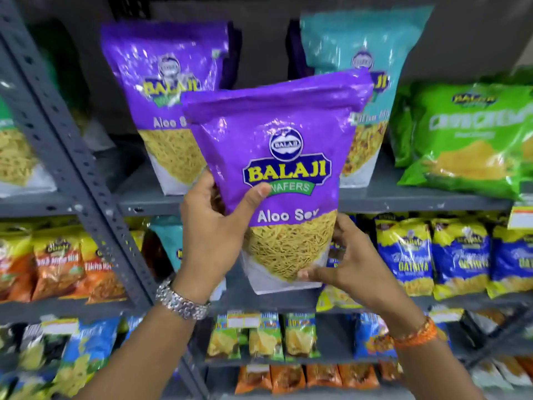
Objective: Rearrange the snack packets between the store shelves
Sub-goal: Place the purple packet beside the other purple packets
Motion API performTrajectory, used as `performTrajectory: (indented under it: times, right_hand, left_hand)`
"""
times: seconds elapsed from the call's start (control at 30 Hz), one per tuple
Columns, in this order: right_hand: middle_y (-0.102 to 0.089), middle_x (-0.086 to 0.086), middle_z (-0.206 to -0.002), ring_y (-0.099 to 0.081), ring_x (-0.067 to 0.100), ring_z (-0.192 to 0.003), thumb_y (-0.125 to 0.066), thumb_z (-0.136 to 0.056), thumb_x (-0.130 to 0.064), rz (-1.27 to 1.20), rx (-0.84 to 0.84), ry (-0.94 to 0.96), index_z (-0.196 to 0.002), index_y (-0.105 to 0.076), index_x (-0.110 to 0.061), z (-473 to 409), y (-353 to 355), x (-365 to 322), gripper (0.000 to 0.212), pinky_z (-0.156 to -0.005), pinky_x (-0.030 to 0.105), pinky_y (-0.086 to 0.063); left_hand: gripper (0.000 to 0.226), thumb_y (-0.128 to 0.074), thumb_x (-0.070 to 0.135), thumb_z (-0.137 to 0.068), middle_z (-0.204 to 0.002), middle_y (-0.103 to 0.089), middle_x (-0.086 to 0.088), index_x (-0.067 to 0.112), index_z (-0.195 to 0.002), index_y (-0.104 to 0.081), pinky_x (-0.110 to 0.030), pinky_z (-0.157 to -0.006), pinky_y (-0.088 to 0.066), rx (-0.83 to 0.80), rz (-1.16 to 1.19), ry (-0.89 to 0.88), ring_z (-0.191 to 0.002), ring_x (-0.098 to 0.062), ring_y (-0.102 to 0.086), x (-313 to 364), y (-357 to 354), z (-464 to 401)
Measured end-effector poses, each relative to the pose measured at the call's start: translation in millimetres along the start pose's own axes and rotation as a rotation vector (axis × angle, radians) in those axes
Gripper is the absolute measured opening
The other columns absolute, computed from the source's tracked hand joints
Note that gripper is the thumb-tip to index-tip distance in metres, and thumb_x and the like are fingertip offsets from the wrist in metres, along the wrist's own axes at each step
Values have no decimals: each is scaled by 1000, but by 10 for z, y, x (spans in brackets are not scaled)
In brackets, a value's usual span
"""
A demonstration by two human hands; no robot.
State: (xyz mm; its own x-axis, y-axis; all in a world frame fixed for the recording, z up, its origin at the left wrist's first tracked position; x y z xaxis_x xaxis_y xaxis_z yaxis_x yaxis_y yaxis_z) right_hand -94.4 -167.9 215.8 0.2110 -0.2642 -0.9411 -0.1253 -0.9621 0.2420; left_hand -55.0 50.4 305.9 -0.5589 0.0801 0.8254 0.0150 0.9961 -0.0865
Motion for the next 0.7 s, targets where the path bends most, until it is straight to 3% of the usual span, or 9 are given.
performTrajectory:
  times: [0.17, 0.23, 0.3, 0.37, 0.5, 0.57, 0.7]
  right_hand:
    - [-72, -9, -121, -68, 8, -116, -96, -56, -20, 22, 35, 121, -124, -52, -25, -498, -42, -468, 81, -98, 36, -56]
    - [-69, -10, -120, -68, 8, -115, -94, -57, -20, 45, 56, 153, -119, -51, -30, -697, -67, -544, 76, -103, 43, -55]
    - [-67, -11, -118, -66, 7, -113, -93, -61, -10, 64, 65, 172, -115, -50, -35, -883, -92, -581, 74, -106, 47, -52]
    - [-66, -7, -123, -64, 13, -119, -92, -61, -17, 86, 86, 183, -119, -50, -33, -1042, -108, -609, 73, -108, 50, -51]
    - [-64, 0, -133, -60, 19, -127, -91, -64, -21, 144, 100, 200, -133, -48, -17, -1296, -141, -611, 82, -110, 50, -48]
    - [-64, 0, -133, -60, 19, -126, -91, -66, -14, 166, 113, 191, -135, -48, -12, -1387, -144, -579, 81, -111, 46, -47]
    - [-62, 3, -137, -57, 21, -130, -91, -68, -14, 200, 118, 167, -139, -45, -12, -1451, -164, -529, 84, -114, 45, -44]
  left_hand:
    - [39, -81, 49, -71, -103, -81, 0, 27, -100, -68, -54, -89, -62, 49, -40, -61, -96, -25, -78, 179, 54, -691]
    - [39, -81, 49, -69, -102, -80, -3, 26, -97, -67, -57, -89, -61, 55, -58, -51, -96, -31, -77, 119, 44, -939]
    - [40, -80, 49, -70, -93, -76, -5, 20, -92, -64, -53, -82, -61, 66, -95, -50, -83, -29, -72, 92, 29, -1124]
    - [44, -80, 46, -75, -77, -61, -7, 10, -86, -57, -46, -67, -50, 76, -138, -58, -69, -19, -53, 89, 8, -1252]
    - [50, -79, 35, -87, -66, -32, 4, 23, -70, -33, -35, -56, -28, 80, -229, -47, -59, -14, -27, 81, -69, -1460]
    - [53, -79, 33, -87, -64, -29, 6, 25, -68, -30, -34, -56, -26, 81, -267, -51, -57, -13, -26, 65, -91, -1520]
    - [49, -79, 26, -88, -56, -36, 10, 26, -66, -36, -19, -45, -25, 82, -286, -16, -38, 0, -36, -33, -99, -1564]
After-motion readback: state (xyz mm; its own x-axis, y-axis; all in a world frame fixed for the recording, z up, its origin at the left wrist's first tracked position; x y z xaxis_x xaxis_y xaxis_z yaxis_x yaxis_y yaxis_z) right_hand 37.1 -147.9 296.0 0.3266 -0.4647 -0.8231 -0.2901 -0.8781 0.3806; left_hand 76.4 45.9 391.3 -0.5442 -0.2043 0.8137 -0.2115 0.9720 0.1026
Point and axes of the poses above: each hand's wrist, its own z-axis away from the middle knuckle, its own y-axis out of the back of the hand, x = y × z, the point moved 8 cm from there along -z, towards the middle knuckle
